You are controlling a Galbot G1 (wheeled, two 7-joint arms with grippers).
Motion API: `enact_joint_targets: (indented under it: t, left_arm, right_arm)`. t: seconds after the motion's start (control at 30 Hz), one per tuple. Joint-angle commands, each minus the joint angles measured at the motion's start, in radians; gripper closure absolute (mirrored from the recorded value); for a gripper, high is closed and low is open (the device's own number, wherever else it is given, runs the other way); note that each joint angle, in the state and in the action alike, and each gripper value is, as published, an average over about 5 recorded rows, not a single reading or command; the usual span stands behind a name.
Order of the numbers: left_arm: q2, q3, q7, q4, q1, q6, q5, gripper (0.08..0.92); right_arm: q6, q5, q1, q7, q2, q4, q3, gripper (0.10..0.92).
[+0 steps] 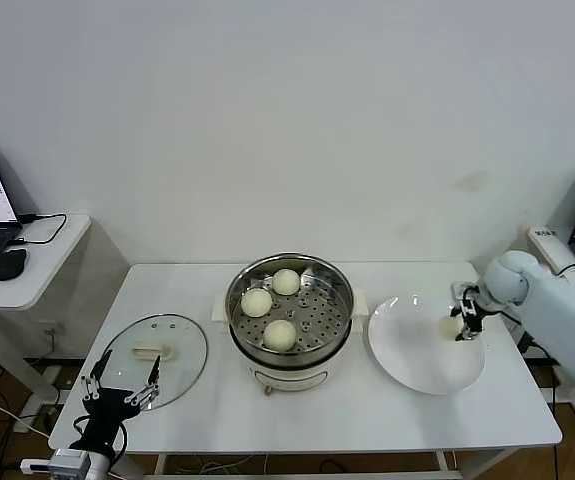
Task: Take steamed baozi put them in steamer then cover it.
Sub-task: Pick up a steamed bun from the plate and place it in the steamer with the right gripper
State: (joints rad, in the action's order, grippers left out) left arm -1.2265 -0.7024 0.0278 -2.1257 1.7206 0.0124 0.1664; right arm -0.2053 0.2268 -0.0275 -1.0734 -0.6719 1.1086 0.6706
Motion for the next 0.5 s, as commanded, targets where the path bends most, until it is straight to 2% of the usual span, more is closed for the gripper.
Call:
enact_joint_targets:
  t: [0.03,0.27,0.5]
  left_arm:
    - [0.003,0.001,0.0,-0.003,-0.002,0.002,0.001,0.177]
    - [0.01,0.003,0.0,-0.008,-0.007,0.004,0.004,0.177]
    - [0.01,0.009,0.0,-0.01,-0.015,0.004,0.008,0.177]
  right_arm:
    - [-0.073,-0.174,0.223,0.002,0.102,0.172,0.166,0.45]
    - [-0.18,-0.435,0.568,0.039,0.097,0.324,0.441,0.444]
    - [-0.291,-0.658,0.81,0.108,-0.032,0.413,0.62,0.44]
